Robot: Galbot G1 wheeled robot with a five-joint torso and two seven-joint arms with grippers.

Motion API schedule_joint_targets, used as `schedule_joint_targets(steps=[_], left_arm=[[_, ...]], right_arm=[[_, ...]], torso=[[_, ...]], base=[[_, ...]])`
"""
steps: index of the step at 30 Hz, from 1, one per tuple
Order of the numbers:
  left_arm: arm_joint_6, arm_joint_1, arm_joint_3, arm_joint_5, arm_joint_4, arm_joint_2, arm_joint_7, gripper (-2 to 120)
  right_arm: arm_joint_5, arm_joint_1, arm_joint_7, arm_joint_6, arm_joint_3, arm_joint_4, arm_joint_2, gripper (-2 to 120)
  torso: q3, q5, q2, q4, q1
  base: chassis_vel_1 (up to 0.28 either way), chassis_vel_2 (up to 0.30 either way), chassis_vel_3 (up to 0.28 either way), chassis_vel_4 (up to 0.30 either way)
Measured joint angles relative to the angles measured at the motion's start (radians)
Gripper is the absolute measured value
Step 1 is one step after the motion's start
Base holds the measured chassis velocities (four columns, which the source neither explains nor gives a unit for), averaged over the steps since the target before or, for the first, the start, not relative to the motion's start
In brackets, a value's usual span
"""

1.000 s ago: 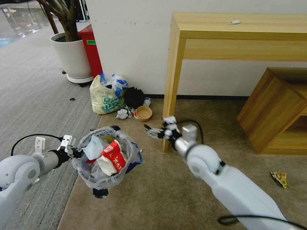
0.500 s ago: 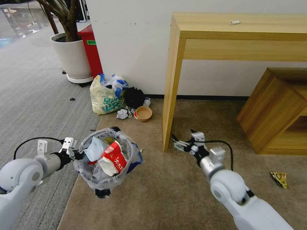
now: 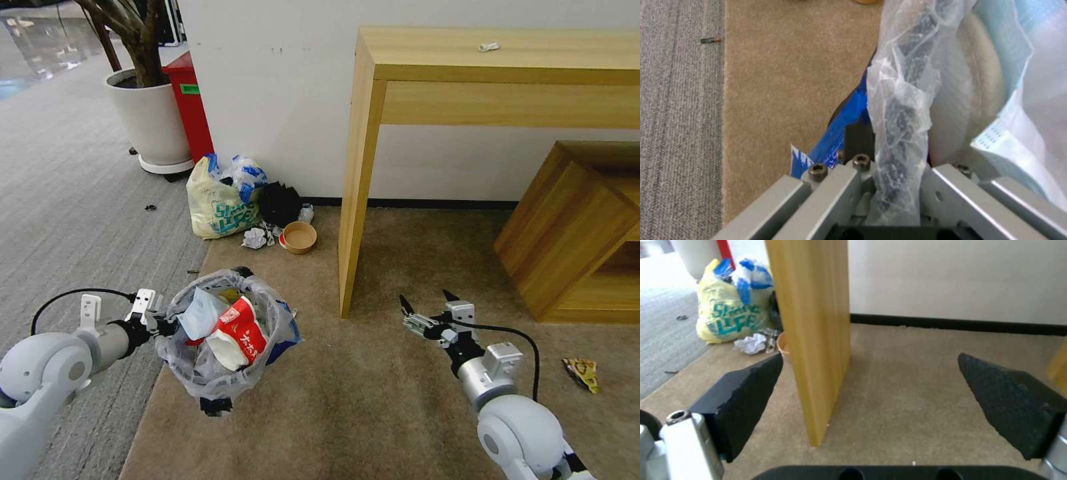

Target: Pick up the trash bin and place the garbage on the floor into it.

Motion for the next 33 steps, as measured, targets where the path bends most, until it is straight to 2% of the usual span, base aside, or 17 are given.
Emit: schedule_joint_targets(steps=[8, 16, 19, 21, 23, 33], left_arm=[[0.0, 0.019, -0.003, 0.002, -0.024, -0.011, -0.006, 0], [0.0, 0.036, -0.007, 0.006, -0.042, -0.017, -0.01, 0], [0.0, 0.041, -0.007, 0.006, -0.048, -0.021, -0.012, 0], [0.0, 0.053, -0.009, 0.009, -0.058, -0.029, -0.016, 0], [0.0, 0.061, -0.012, 0.013, -0.063, -0.034, -0.018, 0], [0.0, 0.084, -0.028, 0.016, -0.082, -0.04, -0.018, 0]], right_arm=[[-0.009, -0.016, -0.004, 0.003, 0.015, 0.01, 0.006, 100], [-0.011, -0.031, -0.004, 0.003, 0.024, 0.019, 0.011, 100], [-0.011, -0.035, -0.004, 0.003, 0.029, 0.023, 0.011, 100], [-0.011, -0.039, -0.004, 0.004, 0.034, 0.025, 0.011, 100], [-0.011, -0.045, -0.004, 0.004, 0.037, 0.028, 0.012, 100], [-0.016, -0.056, -0.003, 0.009, 0.039, 0.03, 0.024, 100]], torso=[[0.0, -0.0001, 0.0, -0.0001, 0.0], [0.0, 0.0006, 0.0, -0.0004, 0.0], [0.0, -0.001, 0.0, -0.0002, 0.0], [0.0, 0.0008, 0.0, 0.0, 0.0], [0.0, -0.0002, 0.0, -0.0002, 0.0], [0.0, -0.0002, 0.0, -0.0001, 0.0]], base=[[-0.126, -0.115, 0.122, 0.106], [-0.244, -0.23, 0.238, 0.24], [-0.269, -0.291, 0.298, 0.282], [-0.287, -0.261, 0.254, 0.277], [-0.296, -0.267, 0.264, 0.286], [-0.273, -0.269, 0.272, 0.271]])
